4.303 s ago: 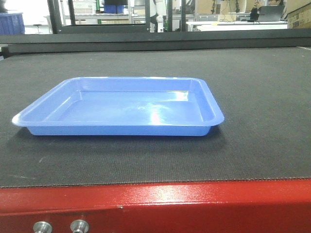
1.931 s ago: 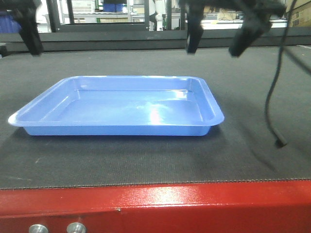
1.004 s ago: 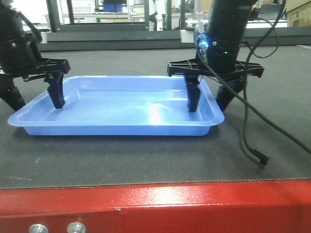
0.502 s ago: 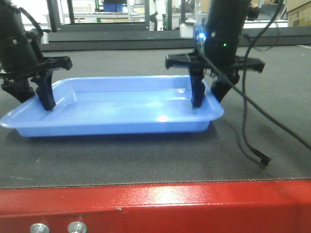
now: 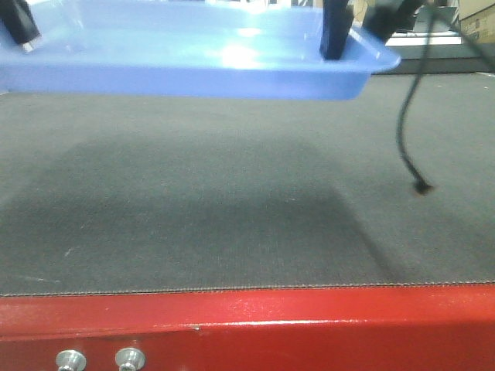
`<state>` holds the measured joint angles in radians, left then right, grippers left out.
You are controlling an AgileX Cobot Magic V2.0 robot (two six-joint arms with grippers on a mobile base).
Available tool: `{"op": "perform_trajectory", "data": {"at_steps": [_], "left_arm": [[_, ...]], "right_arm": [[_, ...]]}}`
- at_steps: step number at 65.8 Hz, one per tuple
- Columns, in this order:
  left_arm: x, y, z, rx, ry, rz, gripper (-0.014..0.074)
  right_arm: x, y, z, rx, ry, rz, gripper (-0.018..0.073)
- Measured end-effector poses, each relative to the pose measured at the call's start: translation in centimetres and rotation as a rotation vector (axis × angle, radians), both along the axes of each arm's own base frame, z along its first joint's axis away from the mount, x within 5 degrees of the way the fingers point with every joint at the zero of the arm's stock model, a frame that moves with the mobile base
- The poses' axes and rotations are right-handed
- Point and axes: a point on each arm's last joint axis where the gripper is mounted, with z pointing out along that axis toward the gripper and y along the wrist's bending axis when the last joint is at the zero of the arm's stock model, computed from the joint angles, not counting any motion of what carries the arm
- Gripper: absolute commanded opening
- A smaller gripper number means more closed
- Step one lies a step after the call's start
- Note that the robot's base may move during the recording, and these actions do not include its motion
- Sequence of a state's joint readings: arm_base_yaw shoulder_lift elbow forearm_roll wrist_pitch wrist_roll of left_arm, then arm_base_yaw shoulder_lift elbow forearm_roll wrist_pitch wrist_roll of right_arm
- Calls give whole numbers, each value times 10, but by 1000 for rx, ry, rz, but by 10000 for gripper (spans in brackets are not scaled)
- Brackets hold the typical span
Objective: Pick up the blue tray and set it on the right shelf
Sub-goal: 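Lift the blue tray with both grippers above the table, then hold the tray raised with both grippers while the base backs away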
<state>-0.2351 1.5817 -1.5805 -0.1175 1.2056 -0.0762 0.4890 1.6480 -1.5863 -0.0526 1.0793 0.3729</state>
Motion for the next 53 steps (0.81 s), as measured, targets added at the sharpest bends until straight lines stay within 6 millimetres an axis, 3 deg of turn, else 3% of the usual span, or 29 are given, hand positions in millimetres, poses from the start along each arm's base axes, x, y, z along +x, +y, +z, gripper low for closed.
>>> {"op": "perform_trajectory", "data": {"at_steps": [13, 29, 39, 53], "left_arm": [[-33, -3, 25, -8, -48, -16, -41], [-52, -16, 31, -40, -59, -66, -41], [-56, -25, 32, -49, -57, -91, -41], [-57, -27, 32, -50, -56, -96, -48]], "right_arm": [[-39, -16, 21, 30, -43, 6, 66], [-82, -39, 44, 59, -101, 7, 66], [-94, -46, 51, 51, -104, 4, 66], [-94, -47, 51, 42, -98, 3, 66]]}}
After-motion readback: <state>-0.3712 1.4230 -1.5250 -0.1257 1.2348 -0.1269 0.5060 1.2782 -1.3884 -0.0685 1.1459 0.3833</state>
